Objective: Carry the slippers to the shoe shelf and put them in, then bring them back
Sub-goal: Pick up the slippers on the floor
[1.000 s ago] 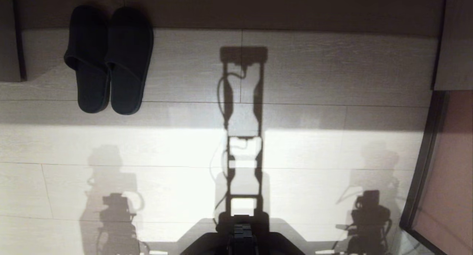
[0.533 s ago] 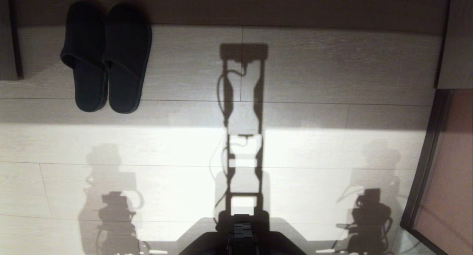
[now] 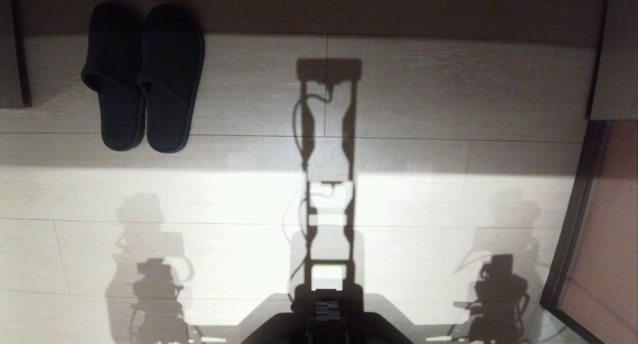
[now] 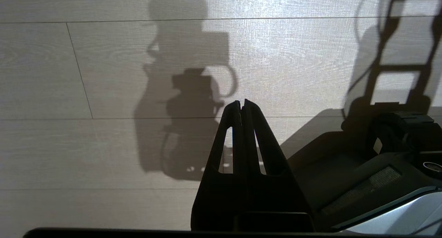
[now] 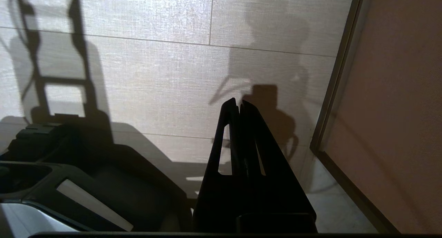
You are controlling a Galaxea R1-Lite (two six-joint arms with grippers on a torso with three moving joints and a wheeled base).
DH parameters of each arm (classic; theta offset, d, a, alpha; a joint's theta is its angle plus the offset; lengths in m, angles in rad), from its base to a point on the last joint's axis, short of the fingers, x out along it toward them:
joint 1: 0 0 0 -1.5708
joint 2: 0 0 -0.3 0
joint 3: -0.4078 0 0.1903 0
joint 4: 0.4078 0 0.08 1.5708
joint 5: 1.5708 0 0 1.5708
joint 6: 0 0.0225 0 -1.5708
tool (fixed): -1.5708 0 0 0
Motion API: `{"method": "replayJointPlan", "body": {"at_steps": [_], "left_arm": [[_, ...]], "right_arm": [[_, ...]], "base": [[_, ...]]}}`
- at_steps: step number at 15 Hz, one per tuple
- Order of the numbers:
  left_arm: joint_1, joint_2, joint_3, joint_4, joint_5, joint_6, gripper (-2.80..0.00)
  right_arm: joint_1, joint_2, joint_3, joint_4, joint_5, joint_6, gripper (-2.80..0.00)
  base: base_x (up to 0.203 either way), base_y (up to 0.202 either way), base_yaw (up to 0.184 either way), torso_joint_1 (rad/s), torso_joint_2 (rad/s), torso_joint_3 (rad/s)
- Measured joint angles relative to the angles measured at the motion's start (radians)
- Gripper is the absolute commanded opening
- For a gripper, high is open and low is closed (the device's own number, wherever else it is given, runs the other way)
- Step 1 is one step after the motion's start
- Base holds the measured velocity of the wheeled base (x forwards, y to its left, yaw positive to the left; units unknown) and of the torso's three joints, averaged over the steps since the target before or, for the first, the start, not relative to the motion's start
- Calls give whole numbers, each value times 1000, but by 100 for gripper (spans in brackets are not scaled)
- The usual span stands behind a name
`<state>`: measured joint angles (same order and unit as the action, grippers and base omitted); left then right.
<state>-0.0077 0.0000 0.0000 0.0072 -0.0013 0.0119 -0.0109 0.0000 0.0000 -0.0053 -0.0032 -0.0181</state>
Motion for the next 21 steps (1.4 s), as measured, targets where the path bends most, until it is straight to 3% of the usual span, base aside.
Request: {"method": "replayJointPlan", "body": {"at_steps": [8, 12, 14, 21], "left_arm": [[1, 0, -26, 20, 23, 14, -280], [1, 38, -272, 188, 20, 27, -280], [0, 127, -357, 256, 16, 33, -280], [1, 580, -462, 233, 93, 39, -280]], "right_arm": [[0, 0, 0, 0, 0, 0, -280], [0, 0, 0, 0, 0, 0, -280], [0, 0, 0, 0, 0, 0, -280], [0, 0, 0, 0, 0, 0, -280]], "base": [[0, 0, 0, 0, 0, 0], [0, 0, 0, 0, 0, 0], [0, 0, 0, 0, 0, 0], [0, 0, 0, 0, 0, 0]]}}
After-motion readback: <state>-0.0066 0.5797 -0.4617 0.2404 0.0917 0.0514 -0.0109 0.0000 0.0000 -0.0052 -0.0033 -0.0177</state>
